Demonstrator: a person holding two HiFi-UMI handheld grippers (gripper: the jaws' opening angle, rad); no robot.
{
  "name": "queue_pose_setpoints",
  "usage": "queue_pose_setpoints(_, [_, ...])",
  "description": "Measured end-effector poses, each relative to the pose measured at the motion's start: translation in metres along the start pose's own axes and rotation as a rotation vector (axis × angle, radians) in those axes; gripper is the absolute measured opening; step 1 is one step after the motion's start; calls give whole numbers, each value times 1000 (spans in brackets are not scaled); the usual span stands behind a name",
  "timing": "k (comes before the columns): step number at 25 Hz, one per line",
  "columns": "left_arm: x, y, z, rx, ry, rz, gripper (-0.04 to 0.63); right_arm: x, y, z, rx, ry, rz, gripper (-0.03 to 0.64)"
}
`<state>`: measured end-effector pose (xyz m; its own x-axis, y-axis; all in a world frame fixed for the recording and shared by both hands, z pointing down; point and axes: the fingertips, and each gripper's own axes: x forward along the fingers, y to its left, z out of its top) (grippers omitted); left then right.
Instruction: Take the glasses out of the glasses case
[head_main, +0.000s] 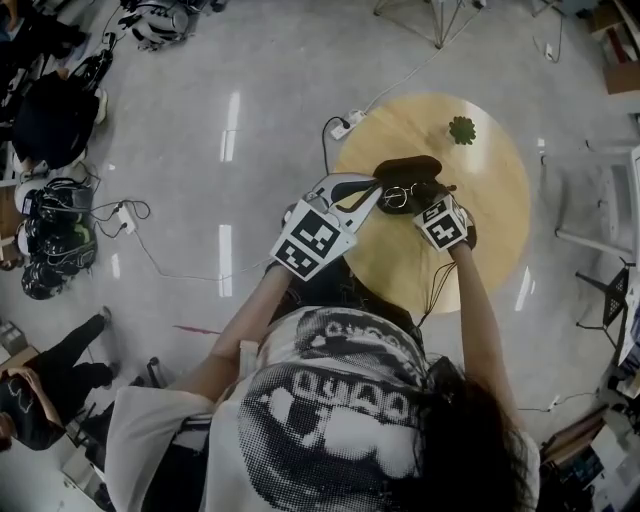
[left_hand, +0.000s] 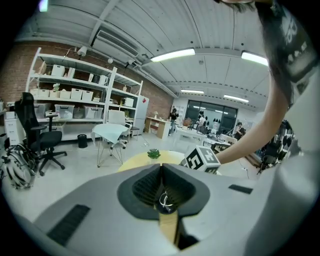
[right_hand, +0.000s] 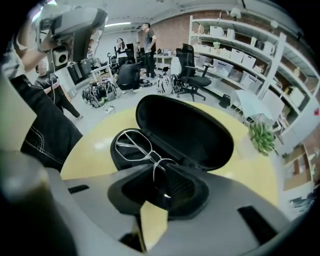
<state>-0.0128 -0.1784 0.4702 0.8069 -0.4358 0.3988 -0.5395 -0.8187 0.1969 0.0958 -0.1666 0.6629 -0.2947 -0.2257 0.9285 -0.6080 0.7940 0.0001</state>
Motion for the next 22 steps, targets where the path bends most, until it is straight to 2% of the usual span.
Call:
queue_pose_setpoints(1, [-1,2,-1,0,3,4,18,-1,1,4,28,-23,2,16])
queue_pose_setpoints(5, [-1,4,-3,-8,10,10,18,1,4,7,135,-64,25,14])
queue_pose_setpoints(9, [-1,2,-7,-7,20,6,18,2,8,8,165,-82,31,12])
queue_pose_setpoints(22, [-3,-2,-10,4,28,-14,18,-39,9,36,278,-269,-36,12])
